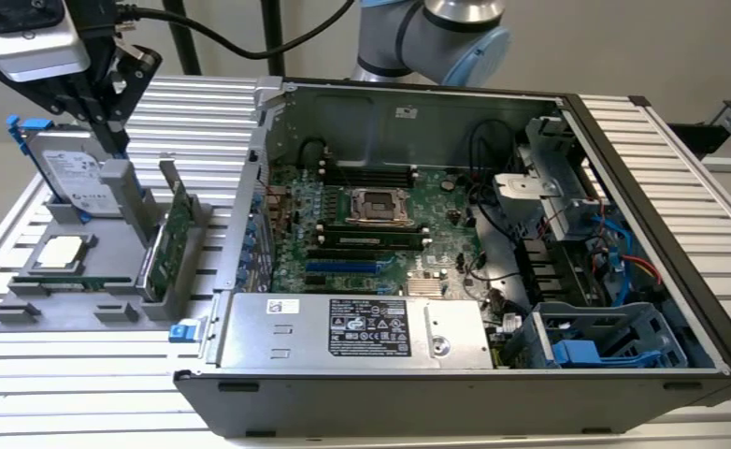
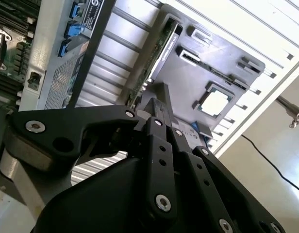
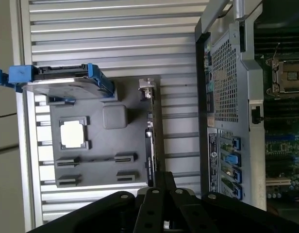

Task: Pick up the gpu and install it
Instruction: 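Pick up the gpu and move the gpu toward the slot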

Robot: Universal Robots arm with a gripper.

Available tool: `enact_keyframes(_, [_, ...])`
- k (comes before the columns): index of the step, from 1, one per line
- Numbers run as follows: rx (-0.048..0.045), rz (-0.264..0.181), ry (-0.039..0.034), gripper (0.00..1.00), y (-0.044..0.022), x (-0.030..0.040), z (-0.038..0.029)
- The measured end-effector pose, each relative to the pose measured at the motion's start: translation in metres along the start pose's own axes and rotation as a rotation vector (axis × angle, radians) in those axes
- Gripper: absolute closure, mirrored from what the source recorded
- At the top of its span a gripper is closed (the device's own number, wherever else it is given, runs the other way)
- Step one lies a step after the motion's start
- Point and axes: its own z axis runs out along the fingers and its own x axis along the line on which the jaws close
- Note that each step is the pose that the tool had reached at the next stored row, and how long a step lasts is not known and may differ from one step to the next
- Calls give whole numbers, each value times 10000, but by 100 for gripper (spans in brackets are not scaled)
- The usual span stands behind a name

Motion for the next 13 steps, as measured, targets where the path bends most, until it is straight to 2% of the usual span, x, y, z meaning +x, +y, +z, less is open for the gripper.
enact_keyframes(8, [0,0,6,100,-39,-26,-2])
enact_keyframes(13, [1,0,7,100,-42,-26,-2])
